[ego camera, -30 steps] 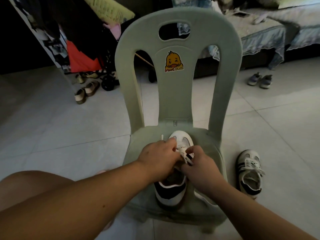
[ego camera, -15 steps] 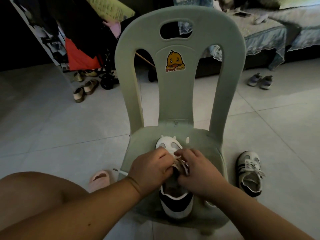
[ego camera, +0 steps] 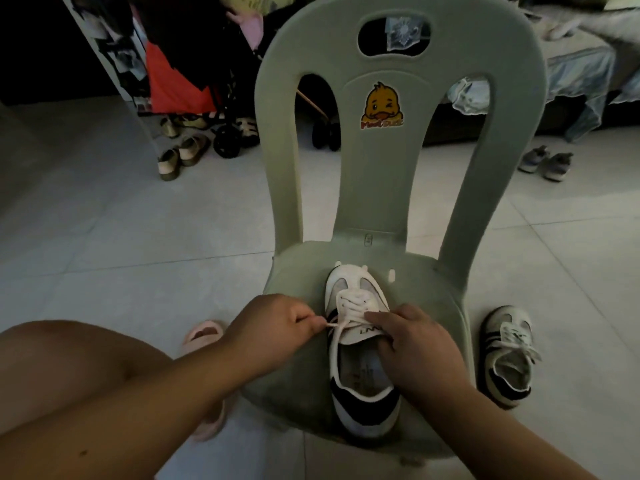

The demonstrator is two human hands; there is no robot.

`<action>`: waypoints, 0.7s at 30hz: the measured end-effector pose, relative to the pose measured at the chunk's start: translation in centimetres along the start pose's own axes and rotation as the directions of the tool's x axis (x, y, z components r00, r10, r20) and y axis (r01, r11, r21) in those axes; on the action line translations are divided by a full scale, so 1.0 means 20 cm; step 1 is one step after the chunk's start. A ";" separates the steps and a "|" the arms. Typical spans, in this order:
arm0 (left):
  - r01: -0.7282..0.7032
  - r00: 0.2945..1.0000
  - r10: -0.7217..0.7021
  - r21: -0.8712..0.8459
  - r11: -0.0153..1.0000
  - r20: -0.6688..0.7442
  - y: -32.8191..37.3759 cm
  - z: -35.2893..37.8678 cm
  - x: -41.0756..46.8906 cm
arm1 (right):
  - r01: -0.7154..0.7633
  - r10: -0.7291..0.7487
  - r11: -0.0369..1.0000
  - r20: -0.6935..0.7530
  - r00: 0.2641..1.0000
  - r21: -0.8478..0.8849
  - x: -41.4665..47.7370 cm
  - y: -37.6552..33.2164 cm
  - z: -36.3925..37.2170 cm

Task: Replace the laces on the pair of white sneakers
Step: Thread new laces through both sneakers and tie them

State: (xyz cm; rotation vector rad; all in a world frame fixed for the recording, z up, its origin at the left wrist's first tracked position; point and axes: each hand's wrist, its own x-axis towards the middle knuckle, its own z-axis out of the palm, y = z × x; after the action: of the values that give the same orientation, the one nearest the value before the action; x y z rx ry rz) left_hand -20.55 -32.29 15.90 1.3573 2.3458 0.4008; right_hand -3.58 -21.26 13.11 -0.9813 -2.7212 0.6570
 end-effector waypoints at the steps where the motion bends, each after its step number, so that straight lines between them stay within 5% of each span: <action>1: 0.023 1.000 -0.023 -0.032 0.999 -0.009 -0.02 0.00 -0.01 | 0.001 -0.001 1.000 -0.008 1.000 -0.003 0.00 0.00 0.00; 6: 0.077 0.996 -0.073 -0.101 0.992 0.043 -0.05 0.02 -0.03 | 0.010 -0.011 0.999 0.022 1.000 0.038 0.00 -0.01 0.00; 11: 0.224 0.964 -0.147 -0.374 0.900 0.223 0.05 0.02 0.01 | -0.051 0.019 0.979 0.163 0.986 0.195 0.01 0.02 -0.07; 15: 0.225 0.958 -0.154 -0.300 0.927 0.244 0.12 0.01 0.07 | -0.200 0.139 0.923 0.199 0.970 0.329 0.03 0.02 -0.11; 21: 0.205 0.969 -0.159 -0.256 0.945 0.189 0.12 0.02 0.09 | -0.280 0.204 0.919 0.273 0.940 0.278 0.08 0.06 -0.16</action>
State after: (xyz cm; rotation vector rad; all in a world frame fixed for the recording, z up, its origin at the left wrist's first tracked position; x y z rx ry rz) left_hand -19.30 -29.55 16.31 0.9953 2.1612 0.5133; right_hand -3.06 -18.26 15.46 -1.2364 -2.5858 1.2872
